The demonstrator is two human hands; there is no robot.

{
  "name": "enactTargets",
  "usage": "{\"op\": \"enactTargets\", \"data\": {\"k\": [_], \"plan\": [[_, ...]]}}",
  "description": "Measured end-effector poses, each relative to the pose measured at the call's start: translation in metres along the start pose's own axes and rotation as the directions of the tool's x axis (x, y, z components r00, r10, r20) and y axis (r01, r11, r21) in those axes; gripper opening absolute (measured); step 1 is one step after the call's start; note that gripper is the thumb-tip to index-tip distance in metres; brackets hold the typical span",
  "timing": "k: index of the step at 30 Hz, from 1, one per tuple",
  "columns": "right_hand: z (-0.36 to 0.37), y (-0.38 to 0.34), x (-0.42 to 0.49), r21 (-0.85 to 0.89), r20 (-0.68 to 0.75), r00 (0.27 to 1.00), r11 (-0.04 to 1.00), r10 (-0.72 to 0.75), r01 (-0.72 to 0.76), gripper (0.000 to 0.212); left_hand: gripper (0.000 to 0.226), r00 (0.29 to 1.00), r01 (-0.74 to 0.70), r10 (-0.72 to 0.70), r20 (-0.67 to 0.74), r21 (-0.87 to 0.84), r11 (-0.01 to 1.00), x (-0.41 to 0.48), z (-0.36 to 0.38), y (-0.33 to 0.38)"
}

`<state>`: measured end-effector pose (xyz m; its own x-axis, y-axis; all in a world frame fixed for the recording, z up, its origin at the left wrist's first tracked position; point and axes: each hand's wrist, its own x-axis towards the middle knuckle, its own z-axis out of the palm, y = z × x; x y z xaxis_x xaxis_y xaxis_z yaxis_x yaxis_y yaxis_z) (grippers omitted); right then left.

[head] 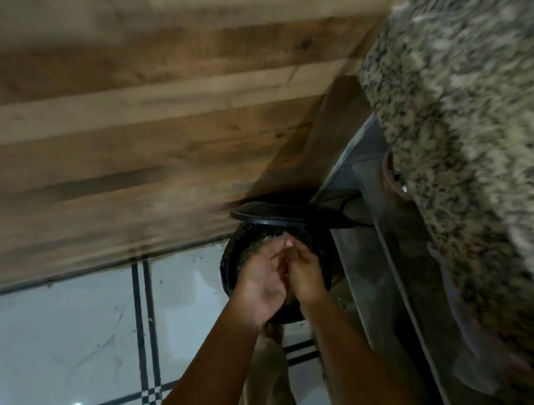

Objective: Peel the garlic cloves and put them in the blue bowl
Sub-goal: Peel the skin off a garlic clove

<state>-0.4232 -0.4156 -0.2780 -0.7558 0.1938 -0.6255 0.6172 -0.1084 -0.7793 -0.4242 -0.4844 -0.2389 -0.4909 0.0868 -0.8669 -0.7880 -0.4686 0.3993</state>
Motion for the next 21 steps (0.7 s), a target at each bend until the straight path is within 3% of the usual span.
{"op": "enactTargets", "data": {"k": [2,4,8,14,21], "plan": [[-0.004,-0.030,-0.025,0.164,0.004,1.000,0.987,-0.004,0.003,0.021,0.038,0.993,-0.046,0.073,0.088,-0.272,0.961,-0.025,-0.002,0.009],[-0.008,-0.062,-0.058,0.357,0.040,0.999,0.934,0.004,-0.018,0.018,0.037,0.979,-0.145,0.181,0.098,-0.296,0.944,-0.055,0.000,0.025],[-0.036,-0.119,-0.130,0.535,0.027,0.995,0.842,-0.095,0.066,0.020,0.025,0.939,-0.253,0.299,0.169,-0.251,0.934,-0.121,0.025,0.046],[-0.123,-0.171,-0.221,0.638,-0.185,0.961,0.719,-0.206,0.277,0.017,0.022,0.859,-0.359,0.379,0.345,-0.122,0.925,-0.211,0.102,0.030],[-0.258,-0.157,-0.319,0.654,-0.504,0.841,0.548,-0.198,0.521,0.019,0.018,0.732,-0.352,0.212,0.647,0.093,0.931,-0.289,0.202,-0.071]]}}
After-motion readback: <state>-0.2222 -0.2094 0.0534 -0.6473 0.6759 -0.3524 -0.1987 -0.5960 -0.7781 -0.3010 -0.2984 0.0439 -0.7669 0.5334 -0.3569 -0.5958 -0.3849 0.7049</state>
